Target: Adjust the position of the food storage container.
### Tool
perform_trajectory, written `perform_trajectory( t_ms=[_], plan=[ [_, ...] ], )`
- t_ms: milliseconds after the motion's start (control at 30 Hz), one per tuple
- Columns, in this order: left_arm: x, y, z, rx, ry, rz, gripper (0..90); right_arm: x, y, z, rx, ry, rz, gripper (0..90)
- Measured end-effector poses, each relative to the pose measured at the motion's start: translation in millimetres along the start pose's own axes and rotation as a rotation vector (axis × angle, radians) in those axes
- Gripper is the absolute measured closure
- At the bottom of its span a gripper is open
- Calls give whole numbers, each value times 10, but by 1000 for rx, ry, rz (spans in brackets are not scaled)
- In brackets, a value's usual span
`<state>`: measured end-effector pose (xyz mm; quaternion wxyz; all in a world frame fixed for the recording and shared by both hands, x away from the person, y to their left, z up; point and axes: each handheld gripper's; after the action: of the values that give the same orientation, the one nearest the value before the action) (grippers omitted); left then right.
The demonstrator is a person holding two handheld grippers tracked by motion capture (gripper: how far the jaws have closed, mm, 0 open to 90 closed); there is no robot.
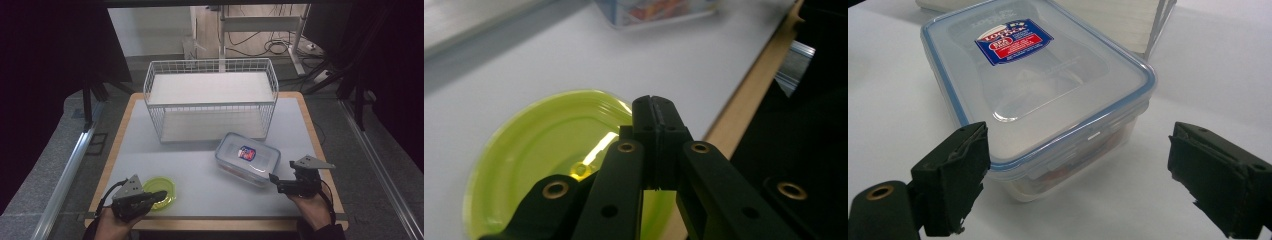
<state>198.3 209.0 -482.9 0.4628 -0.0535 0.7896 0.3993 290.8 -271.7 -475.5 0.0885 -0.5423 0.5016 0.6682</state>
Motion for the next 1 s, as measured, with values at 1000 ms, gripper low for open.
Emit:
perform_trajectory(
  t_ms=[1000],
  plan=[
    [132,-113,165,-55,64,82,900,-9,-26,14,11,16,14,125]
  ],
)
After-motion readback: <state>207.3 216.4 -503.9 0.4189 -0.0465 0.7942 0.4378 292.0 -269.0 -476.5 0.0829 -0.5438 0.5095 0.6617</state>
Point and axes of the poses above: each handheld gripper's, and its own axes: y roughly backward along the jaws, x roughly out of its underside, z roughly to its left, and after that the axes turned 9 degrees about y, right-handed
